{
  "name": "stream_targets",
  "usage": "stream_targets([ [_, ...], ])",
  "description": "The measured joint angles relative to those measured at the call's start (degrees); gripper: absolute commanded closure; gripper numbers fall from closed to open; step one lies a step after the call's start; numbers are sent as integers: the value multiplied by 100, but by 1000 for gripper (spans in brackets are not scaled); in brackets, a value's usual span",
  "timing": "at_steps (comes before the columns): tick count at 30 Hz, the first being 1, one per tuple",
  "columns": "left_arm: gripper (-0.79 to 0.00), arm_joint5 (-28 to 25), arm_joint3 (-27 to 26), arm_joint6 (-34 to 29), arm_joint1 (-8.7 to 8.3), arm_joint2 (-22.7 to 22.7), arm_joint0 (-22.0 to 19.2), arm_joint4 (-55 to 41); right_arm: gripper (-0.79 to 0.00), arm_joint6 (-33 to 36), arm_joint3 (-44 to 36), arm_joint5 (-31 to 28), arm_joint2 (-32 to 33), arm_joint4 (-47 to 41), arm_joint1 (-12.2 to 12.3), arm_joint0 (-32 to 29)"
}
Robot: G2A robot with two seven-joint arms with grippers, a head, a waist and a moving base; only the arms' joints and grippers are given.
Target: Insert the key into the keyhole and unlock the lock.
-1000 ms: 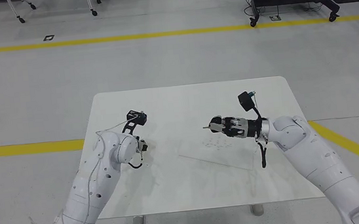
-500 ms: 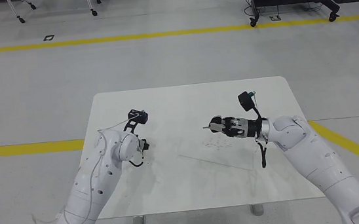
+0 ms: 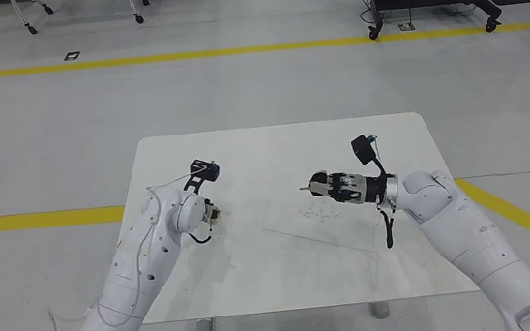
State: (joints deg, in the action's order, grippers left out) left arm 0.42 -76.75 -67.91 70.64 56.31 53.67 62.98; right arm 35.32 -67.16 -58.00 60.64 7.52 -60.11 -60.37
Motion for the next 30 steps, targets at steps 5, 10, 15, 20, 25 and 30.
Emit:
stream_targets([
  [5, 0, -200, -386, 489, -17, 243, 163, -446, 0, 0, 0, 0, 0, 0, 0, 0],
  [10, 0, -480, -871, 810, -58, 508, 402, -880, 0, 0, 0, 0, 0, 0, 0, 0],
  [15, 0, -865, -1059, 1654, -47, 925, 685, -2171, 0, 0, 0, 0, 0, 0, 0, 0],
  [20, 0, -1362, -692, 2192, 6, 935, 679, -3196, 0, 0, 0, 0, 0, 0, 0, 0],
  [25, 0, -1350, -700, 2180, 5, 933, 678, -3173, 0, 0, 0, 0, 0, 0, 0, 0],
  [30, 0, -1537, -338, 2357, 67, 951, 860, -4250, 0, -129, -45, 98, 4, -39, -17, -38],
])
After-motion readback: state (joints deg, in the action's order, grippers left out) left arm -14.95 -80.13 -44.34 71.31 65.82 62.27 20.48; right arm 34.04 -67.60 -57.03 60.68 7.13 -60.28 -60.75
